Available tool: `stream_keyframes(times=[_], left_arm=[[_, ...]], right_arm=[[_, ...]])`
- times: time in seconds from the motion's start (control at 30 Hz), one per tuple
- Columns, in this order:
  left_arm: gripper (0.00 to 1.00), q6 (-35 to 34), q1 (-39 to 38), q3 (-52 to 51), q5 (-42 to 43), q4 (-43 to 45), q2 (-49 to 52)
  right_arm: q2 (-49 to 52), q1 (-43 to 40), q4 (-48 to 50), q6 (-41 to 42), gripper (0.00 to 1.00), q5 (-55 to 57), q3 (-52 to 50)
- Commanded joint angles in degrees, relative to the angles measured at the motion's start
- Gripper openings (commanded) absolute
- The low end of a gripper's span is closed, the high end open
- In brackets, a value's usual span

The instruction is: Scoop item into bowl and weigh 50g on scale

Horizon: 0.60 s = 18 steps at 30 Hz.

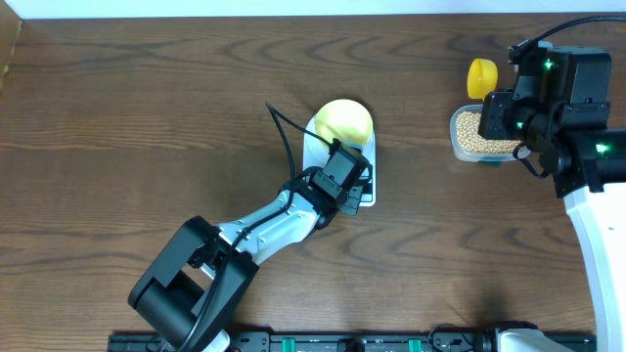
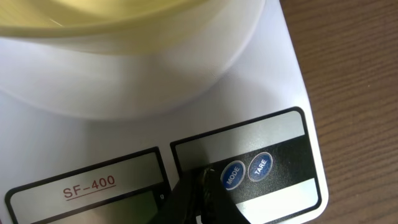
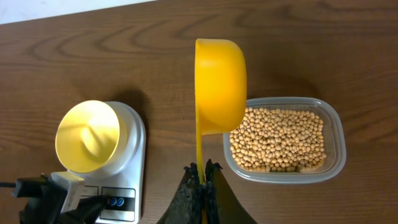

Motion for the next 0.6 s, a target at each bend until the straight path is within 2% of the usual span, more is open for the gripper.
stream_keyframes(times=[0.0,0.57], left_arm=[[0.07,-0.1,0.0,-0.6,-1.2,-1.5,3.4],[0.07,-2.3,0.0,-0.6,-1.2,-3.3,6.9]], right_arm=[[0.3,0.0,-0.2,-0.8,0.01,0.4,0.2],[0.3,0.0,-1.1,-0.8,0.01,0.5,0.2]])
